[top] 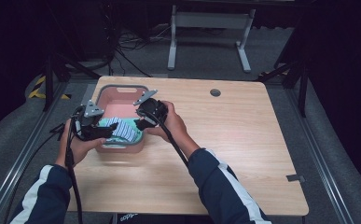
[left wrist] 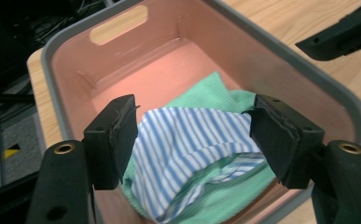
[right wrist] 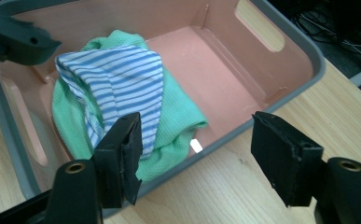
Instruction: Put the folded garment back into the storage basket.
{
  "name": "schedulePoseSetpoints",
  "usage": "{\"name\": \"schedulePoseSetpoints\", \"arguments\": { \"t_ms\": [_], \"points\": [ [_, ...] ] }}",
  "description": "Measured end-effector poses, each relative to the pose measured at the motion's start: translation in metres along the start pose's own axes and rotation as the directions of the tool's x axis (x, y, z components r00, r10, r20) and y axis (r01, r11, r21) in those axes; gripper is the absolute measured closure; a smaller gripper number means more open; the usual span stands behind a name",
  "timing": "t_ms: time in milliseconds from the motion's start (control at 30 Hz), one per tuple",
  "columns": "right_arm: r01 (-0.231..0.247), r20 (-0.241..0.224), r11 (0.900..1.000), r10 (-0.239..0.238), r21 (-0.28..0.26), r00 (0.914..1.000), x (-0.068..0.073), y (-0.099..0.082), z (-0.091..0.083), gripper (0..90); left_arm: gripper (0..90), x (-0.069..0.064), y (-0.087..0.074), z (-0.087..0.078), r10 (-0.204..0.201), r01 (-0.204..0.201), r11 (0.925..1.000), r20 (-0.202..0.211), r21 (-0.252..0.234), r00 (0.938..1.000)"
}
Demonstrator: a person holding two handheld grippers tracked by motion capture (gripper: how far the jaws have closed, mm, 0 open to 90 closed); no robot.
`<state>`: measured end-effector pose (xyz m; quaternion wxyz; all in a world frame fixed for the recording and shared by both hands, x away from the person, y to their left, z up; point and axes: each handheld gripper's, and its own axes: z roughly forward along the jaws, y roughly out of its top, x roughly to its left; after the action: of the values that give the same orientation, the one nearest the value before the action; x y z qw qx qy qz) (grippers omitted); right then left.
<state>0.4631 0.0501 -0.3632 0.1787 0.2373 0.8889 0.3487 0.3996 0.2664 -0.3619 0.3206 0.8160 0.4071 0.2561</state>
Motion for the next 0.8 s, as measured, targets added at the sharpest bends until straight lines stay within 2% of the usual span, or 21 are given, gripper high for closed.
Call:
{"name": "schedulePoseSetpoints", "arguments": {
  "t_ms": [533, 667, 800],
  "points": [
    [0.032, 0.038, 0.9993, -0.033, 0.017, 0.9987, -0.012, -0.021, -0.021, 32.3, 29.8, -0.025, 0.006, -0.011, 0.041, -0.039, 0.9973, 0.032, -0.063, 0.9987],
    [0.031, 0.042, 0.9991, -0.032, 0.029, 0.9986, -0.013, -0.026, -0.028, 32.5, 29.4, -0.031, 0.010, -0.013, 0.058, -0.055, 0.9961, 0.046, -0.069, 0.9972],
    [0.052, 0.043, 0.9983, -0.053, 0.028, 0.9976, -0.014, -0.031, -0.035, 32.6, 29.0, -0.039, 0.012, -0.012, 0.076, -0.071, 0.9945, 0.063, -0.076, 0.9951]
  ]
}}
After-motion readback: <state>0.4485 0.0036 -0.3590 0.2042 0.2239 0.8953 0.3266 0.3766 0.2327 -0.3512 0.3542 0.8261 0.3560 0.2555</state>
